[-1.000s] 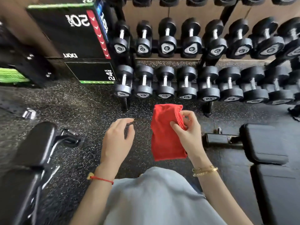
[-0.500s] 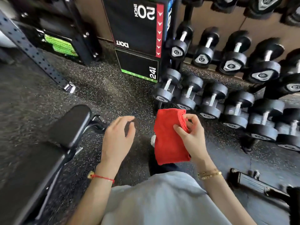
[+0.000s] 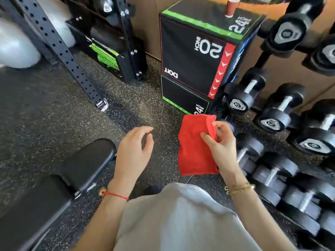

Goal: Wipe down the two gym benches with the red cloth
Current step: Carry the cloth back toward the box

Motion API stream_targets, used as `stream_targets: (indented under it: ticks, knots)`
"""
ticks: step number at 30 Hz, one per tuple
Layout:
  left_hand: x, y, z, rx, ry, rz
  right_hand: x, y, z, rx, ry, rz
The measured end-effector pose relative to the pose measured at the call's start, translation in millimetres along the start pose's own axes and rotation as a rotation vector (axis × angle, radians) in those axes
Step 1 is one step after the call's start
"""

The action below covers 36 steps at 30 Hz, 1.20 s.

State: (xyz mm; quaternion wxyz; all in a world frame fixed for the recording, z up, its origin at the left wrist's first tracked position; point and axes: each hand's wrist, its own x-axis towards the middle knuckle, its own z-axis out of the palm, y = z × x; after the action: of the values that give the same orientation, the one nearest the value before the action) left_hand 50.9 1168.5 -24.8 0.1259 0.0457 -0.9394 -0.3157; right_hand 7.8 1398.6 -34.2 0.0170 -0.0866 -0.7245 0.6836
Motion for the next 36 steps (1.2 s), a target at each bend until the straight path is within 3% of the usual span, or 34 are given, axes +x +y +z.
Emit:
stream_targets:
  ticks: [12,23,36]
  knots:
    - [198,-76,13,-0.035,0.055,-0.084,192,-10,126,-0.043,-0.090,0.014]
    - [448,-156,-17,-0.004,-0.028,0.077,366,-51,268,0.016,0.057,-0.001]
    - [638,-179,24,-0.058,-0.132,0.188,526,-70,317,-0.038,0.232,0.014]
